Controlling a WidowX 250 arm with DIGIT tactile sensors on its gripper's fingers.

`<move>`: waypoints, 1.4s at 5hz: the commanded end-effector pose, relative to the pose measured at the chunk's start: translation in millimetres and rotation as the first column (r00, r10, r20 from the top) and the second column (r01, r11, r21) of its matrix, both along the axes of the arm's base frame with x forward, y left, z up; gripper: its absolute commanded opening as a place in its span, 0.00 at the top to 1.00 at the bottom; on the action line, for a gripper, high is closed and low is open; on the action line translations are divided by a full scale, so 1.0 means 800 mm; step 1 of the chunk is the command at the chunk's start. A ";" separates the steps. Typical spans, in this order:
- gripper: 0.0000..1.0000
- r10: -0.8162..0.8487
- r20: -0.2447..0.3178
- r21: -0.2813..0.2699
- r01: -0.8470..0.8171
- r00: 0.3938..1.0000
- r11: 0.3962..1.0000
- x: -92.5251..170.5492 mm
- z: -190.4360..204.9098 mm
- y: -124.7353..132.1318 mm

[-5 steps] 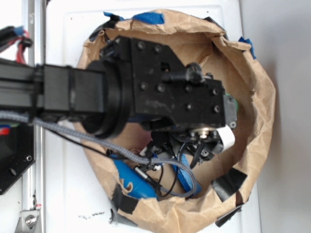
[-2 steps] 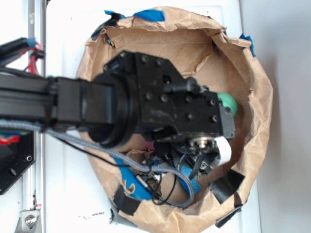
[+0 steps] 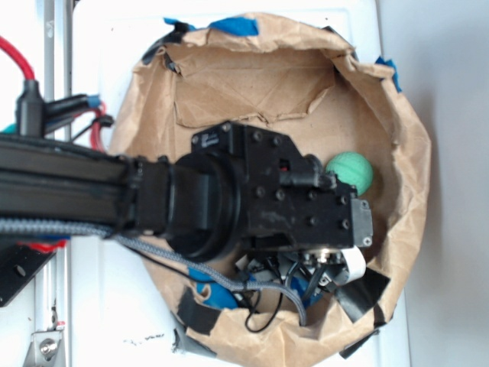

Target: Grab the blue sponge.

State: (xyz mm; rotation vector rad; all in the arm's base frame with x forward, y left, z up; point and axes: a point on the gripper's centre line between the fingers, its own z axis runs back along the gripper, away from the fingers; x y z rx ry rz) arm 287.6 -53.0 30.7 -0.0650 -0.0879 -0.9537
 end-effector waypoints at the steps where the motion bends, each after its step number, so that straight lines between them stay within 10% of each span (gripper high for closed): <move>1: 1.00 -0.001 0.055 -0.039 0.003 0.999 0.999 0.001 0.035 -0.007; 4: 1.00 0.271 0.080 -0.082 -0.264 0.959 0.961 -0.016 0.111 0.055; 5: 1.00 0.504 -0.052 -0.110 -0.507 0.862 0.855 -0.033 0.131 0.084; 7: 1.00 0.760 0.052 -0.083 -0.755 0.648 0.650 -0.057 0.164 0.079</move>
